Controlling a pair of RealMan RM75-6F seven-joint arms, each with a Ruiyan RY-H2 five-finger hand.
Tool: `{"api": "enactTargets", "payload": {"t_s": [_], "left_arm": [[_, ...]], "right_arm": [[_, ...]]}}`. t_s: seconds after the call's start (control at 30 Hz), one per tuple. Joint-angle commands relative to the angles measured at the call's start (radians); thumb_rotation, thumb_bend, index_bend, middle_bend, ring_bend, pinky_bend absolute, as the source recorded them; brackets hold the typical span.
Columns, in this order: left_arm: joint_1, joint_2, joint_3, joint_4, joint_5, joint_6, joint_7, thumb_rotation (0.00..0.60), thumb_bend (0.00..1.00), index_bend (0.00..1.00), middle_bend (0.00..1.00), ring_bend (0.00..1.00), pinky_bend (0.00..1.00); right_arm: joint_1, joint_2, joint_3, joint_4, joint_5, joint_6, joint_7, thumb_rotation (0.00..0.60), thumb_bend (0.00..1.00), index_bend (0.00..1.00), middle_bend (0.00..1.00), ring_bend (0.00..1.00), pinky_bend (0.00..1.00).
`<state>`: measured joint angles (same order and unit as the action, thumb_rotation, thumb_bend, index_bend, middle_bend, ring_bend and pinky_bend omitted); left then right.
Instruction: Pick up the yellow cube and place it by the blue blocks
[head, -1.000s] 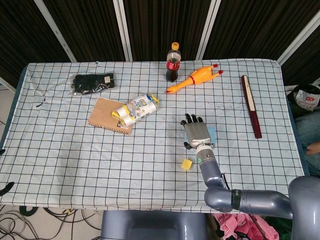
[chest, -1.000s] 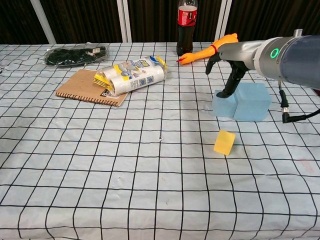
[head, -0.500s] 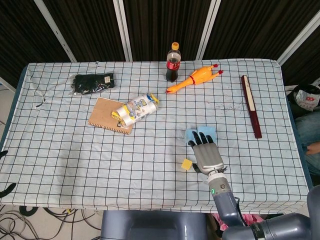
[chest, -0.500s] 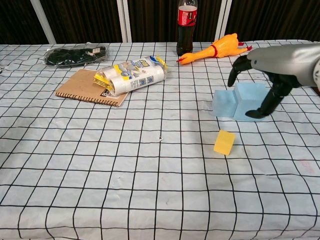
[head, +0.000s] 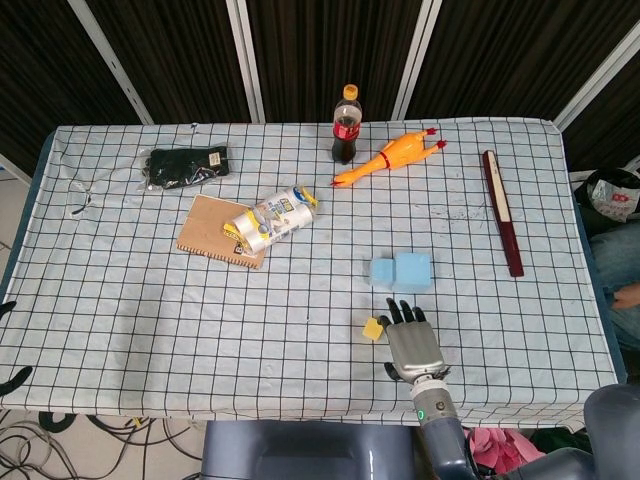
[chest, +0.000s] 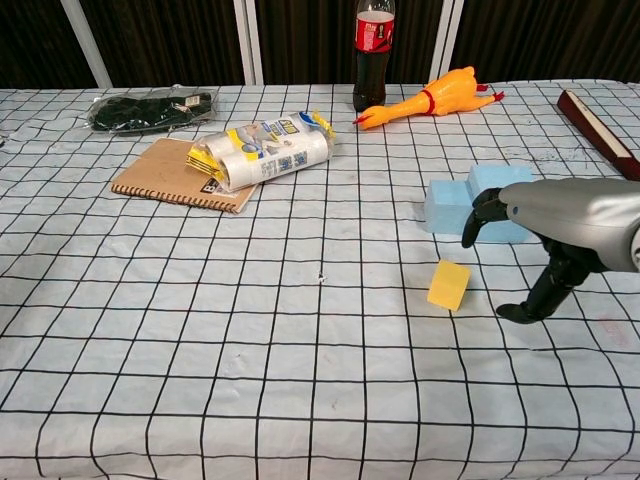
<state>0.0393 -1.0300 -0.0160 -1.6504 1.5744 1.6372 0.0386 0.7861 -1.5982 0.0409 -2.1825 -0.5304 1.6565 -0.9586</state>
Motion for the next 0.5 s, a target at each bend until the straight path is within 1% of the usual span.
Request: {"api": "enactTargets", "payload": {"t_s": [0.03, 0.13, 0.5], "left_arm": [[0.0, -0.001, -0.001, 0.0, -0.001, 0.0, 0.001, 0.6, 0.04, 0.17, 0.06, 0.0, 0.0], [0.0, -0.001, -0.001, 0.0, -0.002, 0.0, 0.002, 0.6, 0.04, 0.17, 0.06, 0.0, 0.0], [0.0, -0.001, -0.001, 0.0, -0.003, 0.0, 0.003, 0.6, 0.04, 0.17, 0.06, 0.0, 0.0]], "right_arm": [[-0.006, -0.037, 0.023, 0.047, 0.019, 0.0, -0.004, 0.6, 0.23, 0.24, 0.0, 0.0, 0.09], [-0.012, -0.06, 0.042, 0.084, 0.024, -0.008, 0.005, 0.6, 0.23, 0.24, 0.0, 0.0, 0.09], [-0.032, -0.106, 0.069, 0.174, 0.044, -0.037, 0.012, 0.6, 0.23, 0.24, 0.0, 0.0, 0.09]]}}
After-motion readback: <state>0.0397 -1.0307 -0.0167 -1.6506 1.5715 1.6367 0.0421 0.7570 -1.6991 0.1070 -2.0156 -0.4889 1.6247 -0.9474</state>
